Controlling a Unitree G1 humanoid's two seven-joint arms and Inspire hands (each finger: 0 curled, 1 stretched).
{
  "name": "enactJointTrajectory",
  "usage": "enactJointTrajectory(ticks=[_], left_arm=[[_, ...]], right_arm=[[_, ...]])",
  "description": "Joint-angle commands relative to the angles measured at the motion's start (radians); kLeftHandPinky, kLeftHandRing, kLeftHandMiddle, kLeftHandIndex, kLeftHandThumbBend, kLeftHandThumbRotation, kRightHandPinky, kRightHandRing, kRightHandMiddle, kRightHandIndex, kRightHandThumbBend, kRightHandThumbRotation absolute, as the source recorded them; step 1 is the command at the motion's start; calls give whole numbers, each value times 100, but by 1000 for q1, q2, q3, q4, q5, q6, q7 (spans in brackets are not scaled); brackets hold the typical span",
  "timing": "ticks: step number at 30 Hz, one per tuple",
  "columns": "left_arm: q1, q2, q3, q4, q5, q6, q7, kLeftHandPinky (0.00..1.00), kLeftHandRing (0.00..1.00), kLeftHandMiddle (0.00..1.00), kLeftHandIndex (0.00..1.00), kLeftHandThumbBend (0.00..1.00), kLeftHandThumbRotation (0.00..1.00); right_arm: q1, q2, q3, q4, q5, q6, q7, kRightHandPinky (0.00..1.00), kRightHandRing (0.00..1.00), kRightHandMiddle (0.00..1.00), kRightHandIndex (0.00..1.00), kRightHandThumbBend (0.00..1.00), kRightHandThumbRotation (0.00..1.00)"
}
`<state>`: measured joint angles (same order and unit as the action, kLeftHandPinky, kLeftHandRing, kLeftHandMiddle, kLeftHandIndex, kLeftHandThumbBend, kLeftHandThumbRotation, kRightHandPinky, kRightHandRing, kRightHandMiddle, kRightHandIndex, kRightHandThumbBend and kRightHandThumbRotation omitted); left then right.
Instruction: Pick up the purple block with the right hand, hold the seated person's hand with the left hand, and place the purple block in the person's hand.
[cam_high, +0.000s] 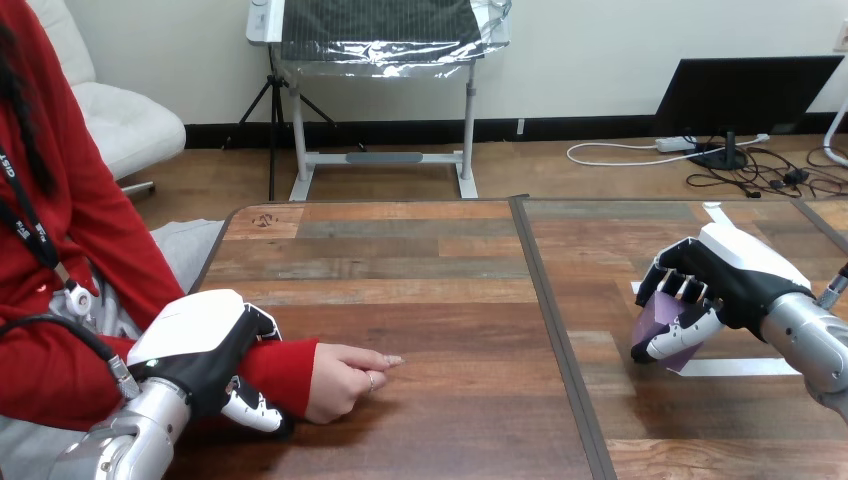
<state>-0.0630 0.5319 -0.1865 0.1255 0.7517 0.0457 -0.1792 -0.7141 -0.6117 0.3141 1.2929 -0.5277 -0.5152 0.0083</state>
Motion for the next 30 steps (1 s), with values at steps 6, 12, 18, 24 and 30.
enactJointTrajectory(ticks=[6, 12, 18, 24, 30], left_arm=[[-22, -8, 9, -63, -27, -1, 16, 33, 40, 47, 46, 79, 0], [-12, -4, 23, -117, -39, 5, 15, 32, 39, 46, 46, 79, 0], [-7, 0, 38, -148, -62, -7, 24, 31, 38, 45, 45, 79, 0], [-3, 1, 52, -177, -73, -15, 40, 31, 37, 44, 44, 79, 0], [3, -3, 72, -220, -90, -10, 38, 29, 35, 43, 43, 79, 0]], right_arm=[[-112, 7, -16, -55, 15, -34, -15, 46, 47, 51, 49, 81, 0], [-113, 10, -22, -63, 23, -38, -7, 46, 47, 51, 49, 81, 0], [-112, 11, -31, -69, 39, -49, 9, 46, 48, 51, 49, 80, 0], [-108, 13, -39, -81, 56, -62, 19, 46, 47, 50, 49, 79, 0], [-107, 14, -41, -90, 60, -72, 22, 45, 46, 49, 48, 78, 0]])
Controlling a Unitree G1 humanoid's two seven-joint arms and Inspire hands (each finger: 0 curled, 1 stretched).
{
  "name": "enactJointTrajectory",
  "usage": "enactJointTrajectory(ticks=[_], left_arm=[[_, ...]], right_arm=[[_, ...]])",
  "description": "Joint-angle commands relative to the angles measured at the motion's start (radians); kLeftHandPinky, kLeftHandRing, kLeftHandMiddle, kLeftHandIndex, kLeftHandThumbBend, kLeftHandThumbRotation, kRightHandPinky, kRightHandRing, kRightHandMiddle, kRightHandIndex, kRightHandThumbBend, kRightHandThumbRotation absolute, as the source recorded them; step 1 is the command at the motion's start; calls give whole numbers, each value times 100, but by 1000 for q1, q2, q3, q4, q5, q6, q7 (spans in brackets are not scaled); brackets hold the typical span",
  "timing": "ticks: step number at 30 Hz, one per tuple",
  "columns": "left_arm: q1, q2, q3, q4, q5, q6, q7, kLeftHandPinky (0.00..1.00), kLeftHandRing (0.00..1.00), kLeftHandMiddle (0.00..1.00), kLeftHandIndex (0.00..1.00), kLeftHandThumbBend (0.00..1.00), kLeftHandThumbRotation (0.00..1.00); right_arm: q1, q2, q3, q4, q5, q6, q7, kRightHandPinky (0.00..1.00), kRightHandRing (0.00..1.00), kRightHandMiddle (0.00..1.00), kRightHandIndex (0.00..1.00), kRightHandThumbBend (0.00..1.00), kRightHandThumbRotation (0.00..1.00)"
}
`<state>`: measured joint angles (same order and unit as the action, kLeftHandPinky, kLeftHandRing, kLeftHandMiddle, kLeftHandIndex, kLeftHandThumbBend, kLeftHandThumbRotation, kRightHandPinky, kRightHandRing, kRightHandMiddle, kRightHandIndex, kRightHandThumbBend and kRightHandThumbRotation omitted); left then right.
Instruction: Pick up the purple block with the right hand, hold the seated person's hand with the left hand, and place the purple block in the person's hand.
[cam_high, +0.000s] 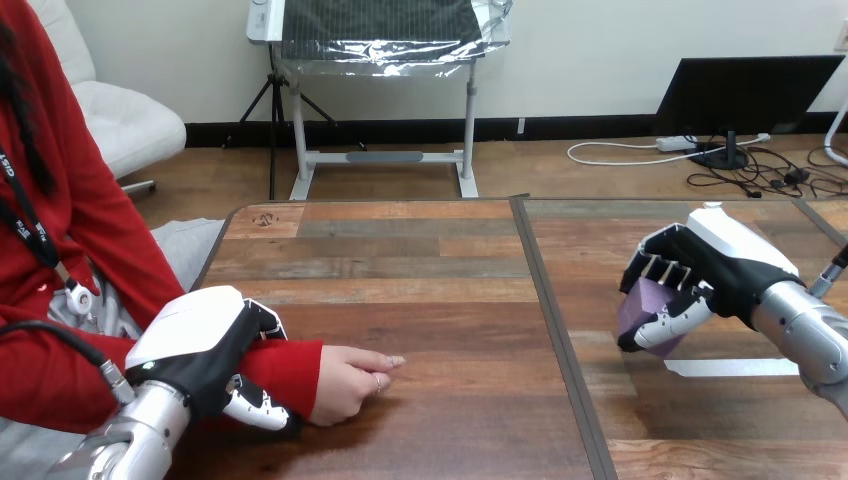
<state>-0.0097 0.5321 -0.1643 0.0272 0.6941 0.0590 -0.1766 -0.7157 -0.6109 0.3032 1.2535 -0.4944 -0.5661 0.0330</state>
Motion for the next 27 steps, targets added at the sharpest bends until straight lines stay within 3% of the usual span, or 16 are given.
enactJointTrajectory(ticks=[1, 27], left_arm=[[-50, -4, 54, -129, -35, -25, 37, 28, 35, 42, 43, 79, 0], [-49, -6, 111, -250, -57, -34, 52, 23, 29, 39, 42, 81, 0]], right_arm=[[-105, 14, -30, -53, 27, -21, -4, 45, 46, 49, 48, 78, 0], [-97, 37, -42, -109, 64, -21, 11, 47, 46, 49, 49, 76, 0]])
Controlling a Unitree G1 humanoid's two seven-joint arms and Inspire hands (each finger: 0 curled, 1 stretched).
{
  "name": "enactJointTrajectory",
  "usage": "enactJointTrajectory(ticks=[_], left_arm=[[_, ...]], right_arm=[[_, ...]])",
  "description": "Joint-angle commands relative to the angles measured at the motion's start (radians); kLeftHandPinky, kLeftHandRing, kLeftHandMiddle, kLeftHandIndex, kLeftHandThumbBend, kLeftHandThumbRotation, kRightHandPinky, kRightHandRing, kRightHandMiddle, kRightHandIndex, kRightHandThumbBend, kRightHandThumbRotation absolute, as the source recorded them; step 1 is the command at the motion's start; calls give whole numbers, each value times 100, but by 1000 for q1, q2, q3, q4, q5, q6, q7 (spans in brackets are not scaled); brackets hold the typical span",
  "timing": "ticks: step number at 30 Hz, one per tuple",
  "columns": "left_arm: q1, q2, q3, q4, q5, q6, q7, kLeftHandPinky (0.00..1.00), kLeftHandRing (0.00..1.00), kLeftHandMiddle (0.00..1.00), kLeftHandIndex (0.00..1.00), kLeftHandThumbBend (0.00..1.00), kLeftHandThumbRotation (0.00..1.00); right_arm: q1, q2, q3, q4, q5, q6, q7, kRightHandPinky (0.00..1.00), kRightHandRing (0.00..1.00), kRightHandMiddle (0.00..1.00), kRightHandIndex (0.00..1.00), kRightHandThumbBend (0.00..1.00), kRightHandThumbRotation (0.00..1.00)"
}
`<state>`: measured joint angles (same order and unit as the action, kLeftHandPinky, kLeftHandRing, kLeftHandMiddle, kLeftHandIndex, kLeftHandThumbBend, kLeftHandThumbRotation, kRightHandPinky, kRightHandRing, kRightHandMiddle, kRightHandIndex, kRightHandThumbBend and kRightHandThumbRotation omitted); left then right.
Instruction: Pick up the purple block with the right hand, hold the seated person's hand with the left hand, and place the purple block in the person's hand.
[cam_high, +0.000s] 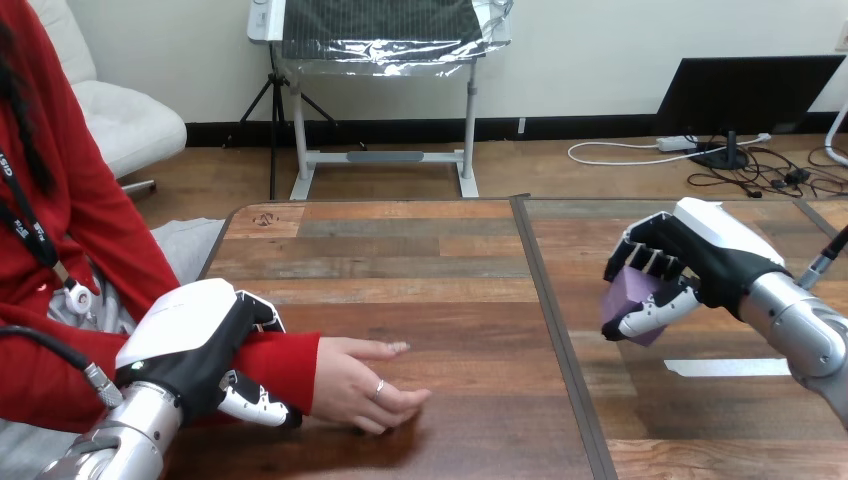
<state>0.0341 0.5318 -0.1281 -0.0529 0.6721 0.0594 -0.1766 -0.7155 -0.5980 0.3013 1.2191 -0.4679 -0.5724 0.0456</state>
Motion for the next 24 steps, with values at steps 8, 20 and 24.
enactJointTrajectory(ticks=[8, 20, 24], left_arm=[[-103, -10, 85, -194, -46, -33, 53, 24, 30, 40, 41, 82, 0], [-122, -7, 92, -212, -64, -36, 52, 28, 34, 41, 41, 84, 0], [-130, -7, 92, -215, -66, -30, 47, 28, 34, 41, 41, 83, 0]], right_arm=[[-93, 36, -50, -94, 62, -29, 18, 47, 45, 49, 49, 75, 0], [-72, 58, -51, -149, 88, -52, 22, 46, 44, 48, 48, 76, 0], [-63, 68, -53, -176, 96, -51, 28, 45, 44, 47, 47, 76, 0]])
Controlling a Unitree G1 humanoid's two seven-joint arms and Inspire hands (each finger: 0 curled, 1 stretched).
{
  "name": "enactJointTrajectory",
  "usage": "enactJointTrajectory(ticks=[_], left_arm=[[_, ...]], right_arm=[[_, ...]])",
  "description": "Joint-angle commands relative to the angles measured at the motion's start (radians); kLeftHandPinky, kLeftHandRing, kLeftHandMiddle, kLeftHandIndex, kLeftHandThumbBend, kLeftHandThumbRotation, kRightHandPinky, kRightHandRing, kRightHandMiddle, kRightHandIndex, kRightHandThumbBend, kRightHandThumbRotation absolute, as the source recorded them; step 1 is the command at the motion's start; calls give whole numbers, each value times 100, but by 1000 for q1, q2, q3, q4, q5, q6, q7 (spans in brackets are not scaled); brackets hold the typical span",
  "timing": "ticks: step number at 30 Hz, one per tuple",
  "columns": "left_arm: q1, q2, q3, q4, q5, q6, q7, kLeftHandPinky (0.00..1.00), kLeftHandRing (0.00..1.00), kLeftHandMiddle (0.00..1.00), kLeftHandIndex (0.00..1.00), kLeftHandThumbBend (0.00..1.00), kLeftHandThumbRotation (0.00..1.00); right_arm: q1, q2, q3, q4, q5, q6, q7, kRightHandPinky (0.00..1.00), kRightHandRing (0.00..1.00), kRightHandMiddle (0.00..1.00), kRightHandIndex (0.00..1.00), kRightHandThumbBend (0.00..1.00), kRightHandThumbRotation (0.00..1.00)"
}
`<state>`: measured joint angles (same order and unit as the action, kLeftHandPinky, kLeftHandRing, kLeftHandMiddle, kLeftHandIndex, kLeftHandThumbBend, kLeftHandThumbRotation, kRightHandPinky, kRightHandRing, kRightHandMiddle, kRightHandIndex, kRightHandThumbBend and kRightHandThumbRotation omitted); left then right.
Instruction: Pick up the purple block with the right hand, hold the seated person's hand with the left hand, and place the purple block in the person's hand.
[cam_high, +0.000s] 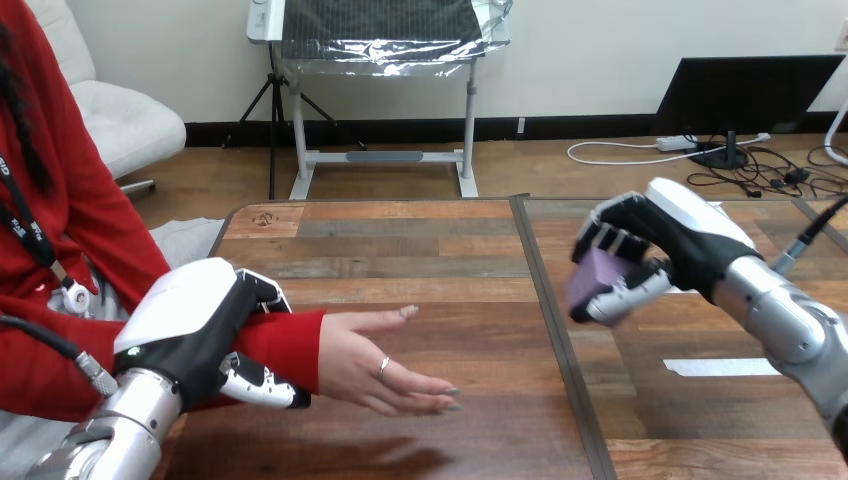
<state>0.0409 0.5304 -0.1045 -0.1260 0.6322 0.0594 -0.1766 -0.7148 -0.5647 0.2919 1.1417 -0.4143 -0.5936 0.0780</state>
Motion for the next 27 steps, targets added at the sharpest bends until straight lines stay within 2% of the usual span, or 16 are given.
enactJointTrajectory(ticks=[1, 12, 15, 21, 27], left_arm=[[-140, -6, 70, -143, -27, -28, 46, 28, 34, 41, 41, 82, 0], [-161, -12, 72, -144, -37, -25, 45, 27, 33, 41, 41, 81, 0], [-168, -14, 72, -145, -44, -25, 43, 27, 33, 41, 41, 81, 0], [-179, -13, 70, -134, -49, -39, 54, 27, 34, 42, 41, 82, 0], [-190, -13, 68, -127, -56, -40, 57, 28, 34, 42, 41, 83, 0]], right_arm=[[-60, 38, -45, -111, 47, -25, 1, 45, 44, 47, 47, 76, 0], [-27, 57, -47, -215, 55, 5, 25, 45, 42, 46, 46, 75, 0], [-20, 60, -47, -228, 54, -20, 21, 44, 42, 45, 46, 76, 0], [1, 72, -54, -289, 69, 12, 44, 43, 40, 44, 46, 76, 0], [19, 78, -59, -347, 78, 5, 62, 41, 39, 43, 46, 75, 0]])
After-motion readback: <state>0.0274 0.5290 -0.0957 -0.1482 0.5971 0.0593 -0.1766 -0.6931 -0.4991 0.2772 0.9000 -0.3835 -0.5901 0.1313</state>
